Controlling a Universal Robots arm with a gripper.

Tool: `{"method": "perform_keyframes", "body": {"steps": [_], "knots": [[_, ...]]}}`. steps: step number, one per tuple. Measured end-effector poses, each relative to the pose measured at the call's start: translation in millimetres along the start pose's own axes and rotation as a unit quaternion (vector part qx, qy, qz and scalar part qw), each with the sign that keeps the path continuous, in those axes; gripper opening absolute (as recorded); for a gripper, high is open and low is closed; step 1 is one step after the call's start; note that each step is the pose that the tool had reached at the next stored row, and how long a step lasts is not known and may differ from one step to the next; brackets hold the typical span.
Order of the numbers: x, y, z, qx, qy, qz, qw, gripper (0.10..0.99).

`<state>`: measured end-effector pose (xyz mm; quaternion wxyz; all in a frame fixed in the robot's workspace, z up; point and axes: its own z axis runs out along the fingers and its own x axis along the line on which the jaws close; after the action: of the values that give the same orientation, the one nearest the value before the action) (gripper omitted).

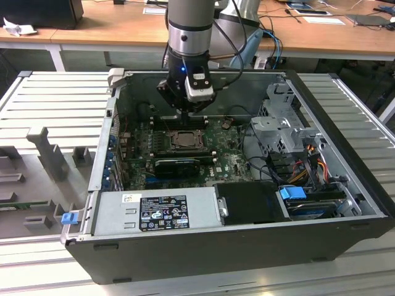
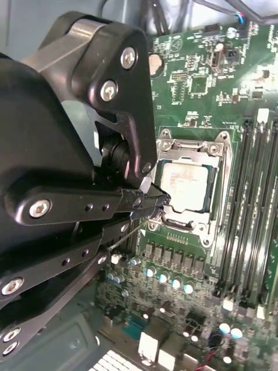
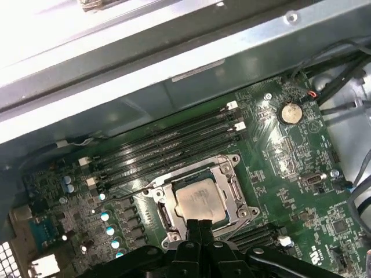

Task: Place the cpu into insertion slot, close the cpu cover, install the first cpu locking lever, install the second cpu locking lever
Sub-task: 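Install the first cpu locking lever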

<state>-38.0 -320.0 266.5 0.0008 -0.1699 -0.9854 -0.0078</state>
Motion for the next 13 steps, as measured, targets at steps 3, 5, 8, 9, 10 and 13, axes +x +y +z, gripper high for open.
{"method": "perform_keyframes", "body": {"steps": [3, 5, 8, 9, 10, 13], "knots": [[0.0, 0.0, 0.0, -0.0015, 0.0004, -0.037, 0.9993, 0.106], [0.0, 0.0, -0.1, -0.0014, 0.0010, -0.068, 0.9977, 0.106], [0.0, 0.0, 0.1, -0.0012, 0.0015, -0.100, 0.9950, 0.106], [0.0, 0.0, 0.3, -0.0012, 0.0018, -0.115, 0.9933, 0.106], [0.0, 0.0, 0.4, -0.0011, 0.0019, -0.124, 0.9923, 0.106], [0.8, -0.3, 1.2, -0.0024, 0.0027, -0.156, 0.9877, 0.106]]}}
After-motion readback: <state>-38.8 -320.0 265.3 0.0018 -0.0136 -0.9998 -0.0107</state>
